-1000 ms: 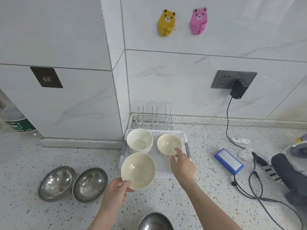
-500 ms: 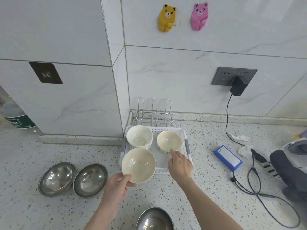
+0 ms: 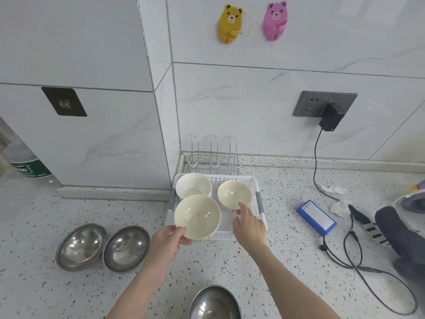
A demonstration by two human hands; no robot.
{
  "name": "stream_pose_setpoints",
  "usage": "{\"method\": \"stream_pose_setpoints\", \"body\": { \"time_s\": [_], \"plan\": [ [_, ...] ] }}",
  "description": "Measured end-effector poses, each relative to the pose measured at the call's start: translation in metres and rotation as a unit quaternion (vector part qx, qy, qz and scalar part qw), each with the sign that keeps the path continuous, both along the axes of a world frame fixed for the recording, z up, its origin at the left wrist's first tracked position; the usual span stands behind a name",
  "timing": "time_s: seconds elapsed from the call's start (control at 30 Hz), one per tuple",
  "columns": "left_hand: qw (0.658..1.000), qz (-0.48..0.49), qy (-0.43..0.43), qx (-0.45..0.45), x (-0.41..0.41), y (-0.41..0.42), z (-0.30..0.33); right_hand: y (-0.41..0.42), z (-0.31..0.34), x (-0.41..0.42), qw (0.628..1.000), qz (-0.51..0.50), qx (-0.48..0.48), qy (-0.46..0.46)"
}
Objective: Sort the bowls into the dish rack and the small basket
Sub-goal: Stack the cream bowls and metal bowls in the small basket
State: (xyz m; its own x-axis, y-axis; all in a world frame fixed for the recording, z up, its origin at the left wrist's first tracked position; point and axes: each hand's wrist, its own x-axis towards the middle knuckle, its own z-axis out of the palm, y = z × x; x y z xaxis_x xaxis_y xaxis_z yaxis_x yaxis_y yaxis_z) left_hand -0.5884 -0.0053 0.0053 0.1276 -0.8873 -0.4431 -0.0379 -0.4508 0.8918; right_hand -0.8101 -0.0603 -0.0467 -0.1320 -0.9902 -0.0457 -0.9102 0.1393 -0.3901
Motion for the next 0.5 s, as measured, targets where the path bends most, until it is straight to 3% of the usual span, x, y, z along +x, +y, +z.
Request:
{"method": "stream_pose_setpoints", "body": {
  "time_s": [0.1,0.2,0.23,0.33,0.5],
  "plan": [
    [1.0,-0.022,-0.015,-0.013,-0.007,-0.014,0.006,0.0,0.005,-0.005,0.992,-0.025,-0.011,-0.12],
    [0.999,-0.04,-0.024,-0.028,-0.018,-0.03,0.011,0.0,0.016,-0.015,0.915,-0.085,-0.021,-0.394],
    [0.998,-0.047,-0.027,-0.035,-0.022,-0.036,0.012,0.001,0.02,-0.02,0.891,-0.093,-0.024,-0.444],
    [0.996,-0.065,-0.04,-0.049,-0.035,-0.055,0.015,0.004,0.03,-0.034,0.851,-0.081,-0.017,-0.519],
    [0.992,-0.088,-0.069,-0.05,-0.059,-0.08,0.016,-0.002,0.037,-0.038,0.839,-0.075,0.008,-0.538]
  ]
}}
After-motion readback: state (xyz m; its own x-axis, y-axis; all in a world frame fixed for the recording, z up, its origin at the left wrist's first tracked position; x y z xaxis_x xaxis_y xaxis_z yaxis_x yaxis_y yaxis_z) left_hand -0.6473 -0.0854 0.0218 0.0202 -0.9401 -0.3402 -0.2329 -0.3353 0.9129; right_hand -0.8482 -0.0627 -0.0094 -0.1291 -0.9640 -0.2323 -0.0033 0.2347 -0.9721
